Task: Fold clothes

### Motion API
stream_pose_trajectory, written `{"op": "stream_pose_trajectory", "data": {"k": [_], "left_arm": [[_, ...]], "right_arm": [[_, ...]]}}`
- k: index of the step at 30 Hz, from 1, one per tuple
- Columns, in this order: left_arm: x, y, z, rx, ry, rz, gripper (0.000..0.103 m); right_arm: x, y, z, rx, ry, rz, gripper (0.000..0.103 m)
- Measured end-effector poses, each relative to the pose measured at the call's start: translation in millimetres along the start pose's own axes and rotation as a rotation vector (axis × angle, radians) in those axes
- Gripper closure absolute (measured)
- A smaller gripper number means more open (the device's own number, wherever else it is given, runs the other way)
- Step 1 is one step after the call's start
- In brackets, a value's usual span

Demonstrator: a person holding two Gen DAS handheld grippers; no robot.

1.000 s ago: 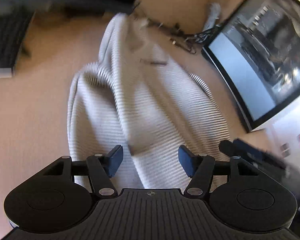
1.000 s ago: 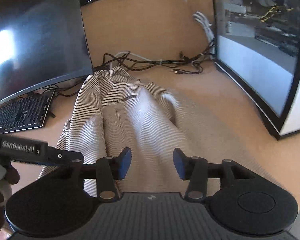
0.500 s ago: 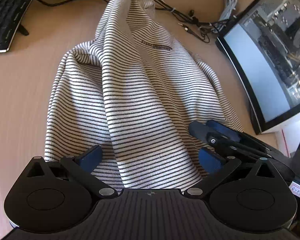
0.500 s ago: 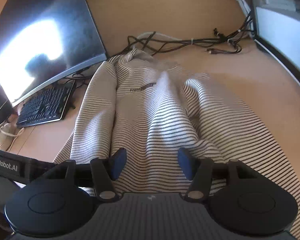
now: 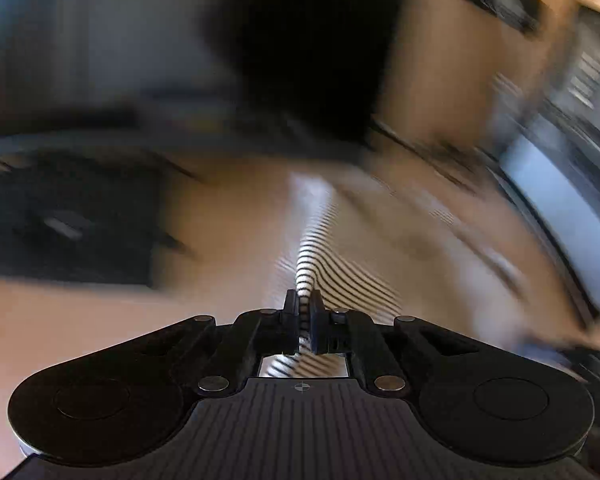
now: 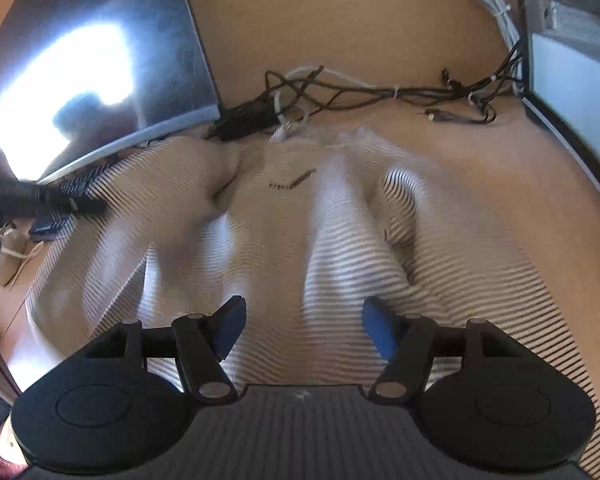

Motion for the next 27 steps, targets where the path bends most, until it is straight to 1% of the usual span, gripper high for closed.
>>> {"op": "stream_pose_trajectory", "data": {"k": [1,2,5,6,7,8,9,10,11,13,14,15,16,17,18,19,20,21,22,24,26,27], "left_arm": [[-11,24,0,-0.069,-0.036,0.003,0.098],[-19,43,2,-0.110,-0.049,0.000,0.097],[-34,95,14,-0.184,-0.047,-0.022,0.097],[-36,106,18,-0.192,-0.042,-0.023,0.093],[-35,110,22,-0.190,-0.034,-0.022,0.088],[-34,111,24,-0.183,-0.029,-0.026,0.086],[-32,111,24,-0.174,-0.025,-0.034,0.082],[-30,109,23,-0.160,-0.026,-0.045,0.069],[-28,106,19,-0.141,-0.036,-0.056,0.057],[-24,96,8,-0.097,-0.061,-0.075,0.055],[-22,85,1,-0.057,-0.072,-0.076,0.052],[-20,72,-5,-0.008,-0.082,-0.075,0.049],[-18,59,-10,0.051,-0.087,-0.075,0.042],[-14,43,-13,0.124,-0.080,-0.074,0.034],[-8,23,-12,0.205,-0.057,-0.067,0.030],[1,2,-8,0.285,-0.019,-0.051,0.025],[12,-18,-3,0.361,0.025,-0.031,0.024],[24,-37,3,0.405,0.070,0.002,0.023],[39,-54,10,0.431,0.115,0.043,0.023],[66,-84,24,0.469,0.199,0.111,0.023],[87,-101,28,0.481,0.263,0.125,0.022],[92,-106,26,0.487,0.270,0.126,0.021]], "right_arm": [[-3,1,-3,0.009,-0.008,-0.001,0.038],[-6,2,-7,0.020,-0.015,-0.004,0.038],[-12,1,-16,0.082,-0.024,-0.022,0.038],[-13,-2,-19,0.122,-0.021,-0.032,0.038],[-14,-5,-22,0.163,-0.016,-0.040,0.042],[-14,-11,-28,0.210,-0.009,-0.042,0.053],[-11,-20,-36,0.256,0.000,-0.034,0.058],[-6,-31,-46,0.297,0.005,-0.012,0.061],[-1,-44,-59,0.335,0.005,0.029,0.061],[11,-70,-88,0.398,0.004,0.132,0.062],[18,-82,-103,0.418,0.002,0.198,0.061],[25,-93,-117,0.431,-0.004,0.267,0.061],[29,-99,-127,0.430,-0.020,0.322,0.061],[30,-97,-134,0.419,-0.042,0.346,0.061],[29,-92,-137,0.403,-0.062,0.354,0.061],[25,-79,-133,0.377,-0.072,0.316,0.061],[20,-65,-126,0.347,-0.079,0.274,0.061],[15,-50,-112,0.305,-0.081,0.226,0.061],[10,-36,-98,0.275,-0.084,0.177,0.061],[-4,-20,-65,0.273,-0.093,0.080,0.061],[-19,-7,-33,0.276,-0.100,-0.009,0.061],[-30,-11,-20,0.290,-0.095,-0.024,0.061]]}}
Point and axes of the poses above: each gripper's, at about its wrist camera, not at the fingertips, and z roughly the way its jaws point, y to its left, x to its underside, the point moved 6 cm from there along z, roughly the way its jaws point
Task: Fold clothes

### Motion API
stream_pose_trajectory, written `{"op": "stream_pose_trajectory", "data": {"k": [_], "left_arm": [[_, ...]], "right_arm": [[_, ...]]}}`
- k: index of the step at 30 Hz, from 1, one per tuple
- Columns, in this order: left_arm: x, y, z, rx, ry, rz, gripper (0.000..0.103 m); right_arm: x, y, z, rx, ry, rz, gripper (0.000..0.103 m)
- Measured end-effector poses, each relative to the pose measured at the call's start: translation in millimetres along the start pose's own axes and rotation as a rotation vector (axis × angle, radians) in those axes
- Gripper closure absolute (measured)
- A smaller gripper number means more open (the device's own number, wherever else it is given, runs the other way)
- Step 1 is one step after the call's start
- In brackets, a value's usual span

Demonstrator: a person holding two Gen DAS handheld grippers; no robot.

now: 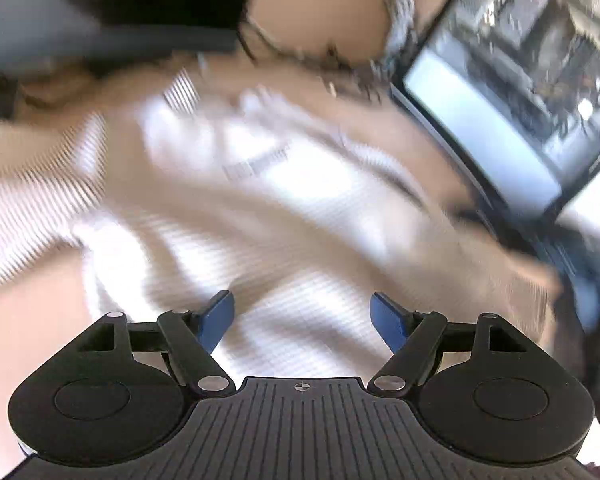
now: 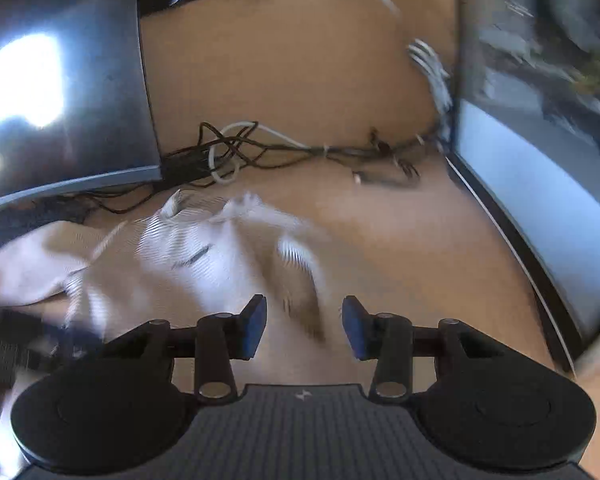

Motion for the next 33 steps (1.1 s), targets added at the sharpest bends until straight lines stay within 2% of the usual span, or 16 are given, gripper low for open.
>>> {"op": "stream_pose_trajectory", "data": {"k": [1,2,4,5,7,8,10,14,17,19,20,22,25,27,30,33], "left_arm": [[3,-4,0,0.003,-0.001,0.003,0.017],[7,-9,0,0.006,-0.002,0.007,0.012],[4,-11,0,0.003,-0.004,0.001,0.010],[5,-9,-1,-0.007,-0.007,-0.008,0.010],[4,-1,-3,-0.029,-0.014,-0.030,0.010],[0,3,-5,-0.037,-0.020,-0.043,0.009],[-6,12,-9,-0.056,-0.029,-0.070,0.008],[-6,22,-7,-0.123,-0.026,-0.101,0.008],[-7,20,-12,-0.130,-0.028,-0.084,0.006],[-5,16,-17,-0.149,-0.027,-0.034,0.006],[-4,13,-19,-0.158,-0.025,-0.004,0.006],[0,5,-27,-0.148,-0.025,0.058,0.005],[14,-10,-39,-0.123,-0.032,0.181,0.003],[27,-16,-43,-0.113,-0.031,0.255,0.002],[43,-24,-47,-0.084,-0.019,0.310,0.002],[56,-31,-55,-0.072,-0.023,0.312,0.002]], "right_arm": [[-8,0,13,0.009,0.009,-0.016,0.060],[-11,-1,25,0.004,0.038,-0.033,0.055],[-16,-3,48,0.002,0.094,-0.077,0.054],[-14,-4,59,0.029,0.119,-0.137,0.057],[-7,-13,80,0.080,0.163,-0.256,0.070],[-6,-24,89,0.098,0.172,-0.301,0.070],[-17,-43,102,0.167,0.142,-0.389,0.070],[-39,-68,126,0.376,0.084,-0.601,0.070],[-53,-68,106,0.314,0.042,-0.508,0.069],[-55,-67,86,0.288,0.016,-0.454,0.062],[-51,-66,73,0.260,0.005,-0.420,0.058],[-40,-65,44,0.192,-0.005,-0.353,0.057],[-4,-59,-5,0.130,0.024,-0.311,0.057],[29,-53,-42,0.128,0.059,-0.315,0.057],[77,-44,-89,0.154,0.115,-0.304,0.057],[115,-41,-118,0.197,0.148,-0.310,0.057]]}}
Point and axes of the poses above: each gripper's, at about its wrist camera, not at the fingertips, and z roughly the way its jaws point, y to its left, x to its underside, the point moved 6 cm from there along z, roughly the way its jaws point
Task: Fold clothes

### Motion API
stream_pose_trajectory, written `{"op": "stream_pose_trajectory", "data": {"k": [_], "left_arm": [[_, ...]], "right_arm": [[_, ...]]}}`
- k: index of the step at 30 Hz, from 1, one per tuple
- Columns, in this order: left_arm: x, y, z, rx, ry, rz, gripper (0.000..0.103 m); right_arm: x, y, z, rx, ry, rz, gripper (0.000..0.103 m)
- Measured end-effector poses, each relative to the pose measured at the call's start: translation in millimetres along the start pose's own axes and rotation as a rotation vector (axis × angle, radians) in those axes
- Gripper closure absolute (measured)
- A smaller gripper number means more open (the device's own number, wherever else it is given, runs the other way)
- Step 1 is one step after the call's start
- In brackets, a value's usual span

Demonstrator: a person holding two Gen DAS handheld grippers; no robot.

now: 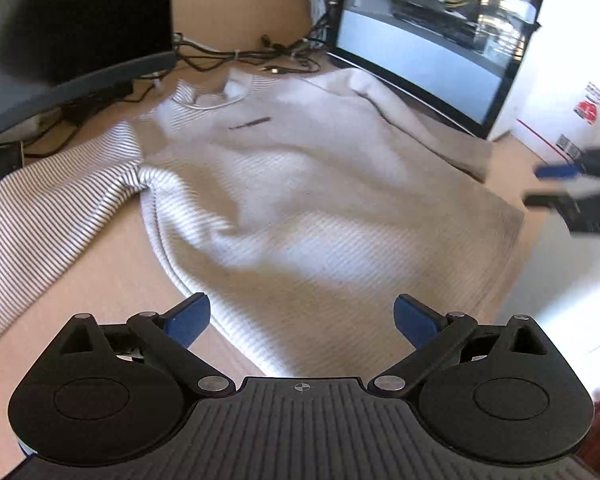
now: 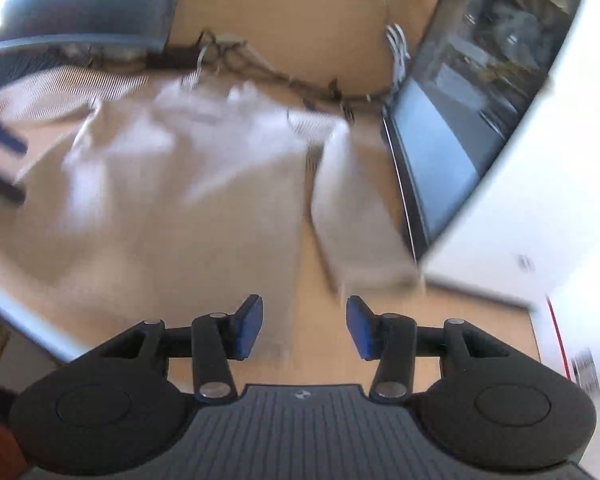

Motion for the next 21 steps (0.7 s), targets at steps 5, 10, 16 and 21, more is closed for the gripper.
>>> {"op": "stream_pose_trajectory", "data": {"k": [5,10,16,21], "left_arm": [[10,-13,-19,-0.041,-0.028,-0.032,0.000],[26,-41,-29,-0.115,-0.012,-0.038,0.000],[35,-50,-15,-0.413,-0.015,0.079,0.000],[15,5,-26,-0.646,-0.091,-0.102,0.000]], "right_arm": [[26,19,18,0.035,-0.002,-0.071,0.057],[-15,14,22,-0.037,-0.162,-0.012,0.080],[-55,-32,9,-0.129,-0.281,0.108,0.082],[-35,-29,18,-0.132,-0.263,0.056,0.070]]}}
Point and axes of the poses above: each gripper's, at about its wrist camera, not at the fingertips, and z roughly the way its jaws point, y to its left, x to its underside, the point moved 6 cm from there along z, roughly the way its jaws point
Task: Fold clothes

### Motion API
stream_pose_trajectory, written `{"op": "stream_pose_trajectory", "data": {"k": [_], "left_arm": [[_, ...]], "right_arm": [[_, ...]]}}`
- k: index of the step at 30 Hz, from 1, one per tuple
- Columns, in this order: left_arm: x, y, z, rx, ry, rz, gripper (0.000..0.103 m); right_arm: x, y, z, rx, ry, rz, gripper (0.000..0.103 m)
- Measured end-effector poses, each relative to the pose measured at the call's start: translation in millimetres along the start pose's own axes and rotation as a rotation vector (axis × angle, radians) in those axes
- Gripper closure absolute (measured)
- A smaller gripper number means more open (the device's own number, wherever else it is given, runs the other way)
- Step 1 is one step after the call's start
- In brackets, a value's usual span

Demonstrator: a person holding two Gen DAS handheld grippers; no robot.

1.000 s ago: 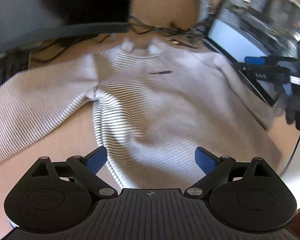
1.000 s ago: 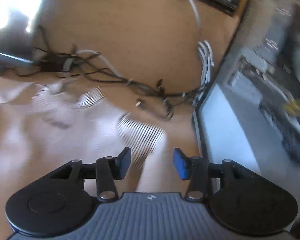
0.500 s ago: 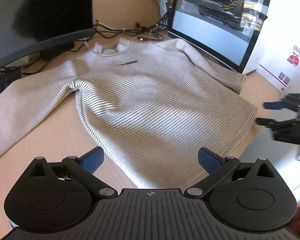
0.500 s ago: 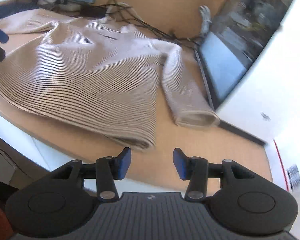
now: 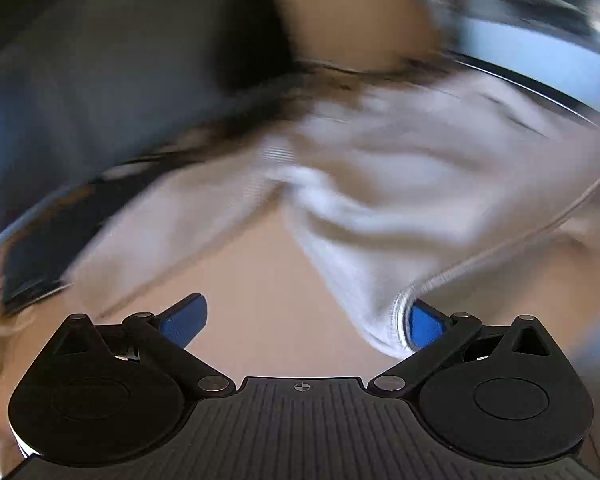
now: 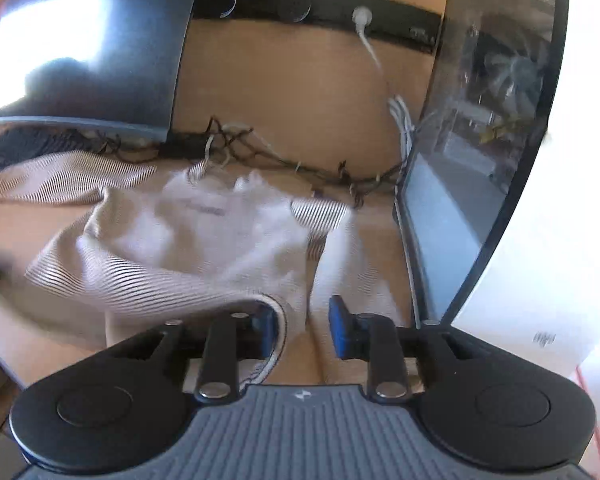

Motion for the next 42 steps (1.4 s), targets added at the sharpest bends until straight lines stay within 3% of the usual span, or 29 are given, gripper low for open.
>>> {"op": "stream_pose_trajectory", "data": {"k": [1,3,6,8,10,12,15,17,20,24,27,29,33,37,40,42], "left_arm": [[-2,7,4,-0.018,0.005,-0.031,0.000],[-4,17,11,-0.031,0.021,-0.085,0.000],[10,6,12,0.020,0.060,-0.040,0.000],[13,5,5,0.000,0.051,0.042,0.000],[6,15,-10,-0.021,0.015,0.090,0.000],[-6,28,-27,0.002,-0.022,0.074,0.000],[-11,39,-43,0.020,-0.025,0.072,0.000],[4,35,-43,0.052,0.030,0.082,0.000],[35,22,-44,0.174,0.146,0.076,0.000],[48,14,-49,0.357,0.216,0.003,0.000],[15,18,-41,0.470,0.180,-0.138,0.000],[-13,15,-29,0.529,0.149,-0.216,0.000],[-57,-6,-3,0.547,0.091,-0.214,0.000],[-76,-24,4,0.588,0.045,-0.194,0.000],[-71,-25,6,0.632,0.049,-0.176,0.000],[-65,-20,11,0.647,0.055,-0.150,0.000]], "right_arm": [[10,5,5,-0.013,0.024,0.009,0.063],[34,18,14,-0.014,0.067,0.020,0.061],[53,29,20,0.025,0.077,0.009,0.061],[43,26,15,0.076,0.057,-0.045,0.077],[19,12,-3,0.092,-0.017,-0.088,0.077],[-4,0,-22,0.087,-0.077,-0.122,0.076],[-14,-4,-39,0.044,-0.097,-0.169,0.066],[6,-1,-37,0.012,-0.028,-0.181,0.056],[55,1,-30,-0.029,0.118,-0.177,0.051],[90,-26,-40,-0.037,0.216,0.034,0.051],[79,-61,-43,-0.020,0.159,0.351,0.056],[69,-82,-34,-0.018,0.109,0.569,0.073],[56,-110,-6,-0.004,0.036,0.928,0.074],[55,-105,27,0.055,0.030,1.044,0.074],[51,-93,51,0.095,0.064,1.006,0.074],[45,-87,65,0.115,0.087,0.985,0.082]]}}
Point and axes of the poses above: each gripper's, at about its wrist camera, not at the fingertips, and z roughly the way its jaws point, y to its left, x to its underside, the point moved 6 cm from there along z, roughly the way its jaws point
